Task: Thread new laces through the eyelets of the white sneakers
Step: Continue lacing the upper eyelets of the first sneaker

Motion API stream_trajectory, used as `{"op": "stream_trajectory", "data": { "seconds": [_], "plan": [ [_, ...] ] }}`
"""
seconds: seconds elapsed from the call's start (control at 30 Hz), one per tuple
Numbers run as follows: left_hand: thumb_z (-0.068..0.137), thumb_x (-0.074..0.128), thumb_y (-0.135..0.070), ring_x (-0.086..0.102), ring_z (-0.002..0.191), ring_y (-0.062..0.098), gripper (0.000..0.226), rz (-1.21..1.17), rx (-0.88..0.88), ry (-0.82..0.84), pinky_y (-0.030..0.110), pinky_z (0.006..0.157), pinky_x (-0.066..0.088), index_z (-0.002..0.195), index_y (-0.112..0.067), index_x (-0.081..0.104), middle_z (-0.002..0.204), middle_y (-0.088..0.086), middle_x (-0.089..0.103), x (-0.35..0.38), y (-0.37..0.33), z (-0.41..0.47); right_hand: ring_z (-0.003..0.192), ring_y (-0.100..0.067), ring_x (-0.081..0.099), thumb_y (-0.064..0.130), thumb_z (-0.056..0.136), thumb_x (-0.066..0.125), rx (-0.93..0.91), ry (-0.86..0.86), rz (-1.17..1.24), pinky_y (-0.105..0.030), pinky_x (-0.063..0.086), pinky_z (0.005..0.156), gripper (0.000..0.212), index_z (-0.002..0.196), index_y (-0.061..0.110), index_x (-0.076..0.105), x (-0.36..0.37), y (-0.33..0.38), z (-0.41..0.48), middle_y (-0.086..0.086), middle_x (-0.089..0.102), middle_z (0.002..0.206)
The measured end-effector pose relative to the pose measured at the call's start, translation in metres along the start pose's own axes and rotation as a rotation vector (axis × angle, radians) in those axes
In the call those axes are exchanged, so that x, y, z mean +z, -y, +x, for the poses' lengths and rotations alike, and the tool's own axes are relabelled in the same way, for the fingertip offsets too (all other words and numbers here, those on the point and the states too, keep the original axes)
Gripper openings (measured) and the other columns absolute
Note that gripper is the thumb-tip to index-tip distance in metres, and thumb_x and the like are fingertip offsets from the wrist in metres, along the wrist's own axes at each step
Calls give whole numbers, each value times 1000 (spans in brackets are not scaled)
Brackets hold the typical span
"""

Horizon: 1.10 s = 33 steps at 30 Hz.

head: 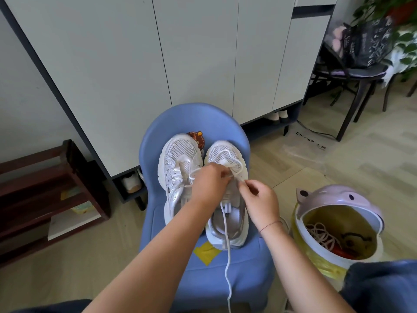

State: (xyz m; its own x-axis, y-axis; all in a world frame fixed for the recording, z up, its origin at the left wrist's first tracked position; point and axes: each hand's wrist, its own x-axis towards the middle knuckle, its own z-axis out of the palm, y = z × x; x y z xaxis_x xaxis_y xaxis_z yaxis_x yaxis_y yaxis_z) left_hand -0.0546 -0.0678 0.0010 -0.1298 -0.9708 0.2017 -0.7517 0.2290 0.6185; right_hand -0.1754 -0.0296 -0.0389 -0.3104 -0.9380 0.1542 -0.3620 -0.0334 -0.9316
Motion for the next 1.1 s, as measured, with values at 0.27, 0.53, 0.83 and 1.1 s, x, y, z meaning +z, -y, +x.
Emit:
{"op": "stream_trajectory", "data": {
  "seconds": [0.27, 0.53, 0.83, 1.1],
  "plan": [
    [90, 64, -17, 55, 66, 11, 13, -146, -128, 11, 23, 63, 40, 89, -8, 73, 75, -1, 65, -11, -2, 0, 49, -12, 25, 19, 92, 55, -52, -61, -56, -23, 21, 45, 40, 54, 12, 44, 6, -3, 0, 2, 33, 46],
    [93, 61, -21, 36, 39, 5, 13, -522, -345, 18, 16, 48, 35, 86, -15, 70, 45, -5, 45, -61, 19, -37, 52, -14, 21, 17, 91, 54, -2, -96, 6, -30, 18, 50, 48, 48, 18, 34, 8, -1, -2, 3, 26, 42],
    [91, 63, -19, 34, 43, 13, 13, -391, -463, -178, 25, 53, 32, 85, -11, 72, 44, -5, 44, -140, 90, -69, 55, -13, 19, 15, 89, 54, 61, -119, 51, -28, 18, 50, 47, 47, 21, 32, 8, 3, -4, 5, 28, 39],
    [86, 70, -32, 65, 81, 15, 33, -199, -155, 12, 17, 66, 44, 117, -21, 66, 103, 9, 68, -62, 14, -42, 47, -10, 22, 15, 91, 54, 28, -92, 64, -21, 18, 43, 47, 49, 20, 34, 7, 2, -6, 7, 31, 40]
  ]
}}
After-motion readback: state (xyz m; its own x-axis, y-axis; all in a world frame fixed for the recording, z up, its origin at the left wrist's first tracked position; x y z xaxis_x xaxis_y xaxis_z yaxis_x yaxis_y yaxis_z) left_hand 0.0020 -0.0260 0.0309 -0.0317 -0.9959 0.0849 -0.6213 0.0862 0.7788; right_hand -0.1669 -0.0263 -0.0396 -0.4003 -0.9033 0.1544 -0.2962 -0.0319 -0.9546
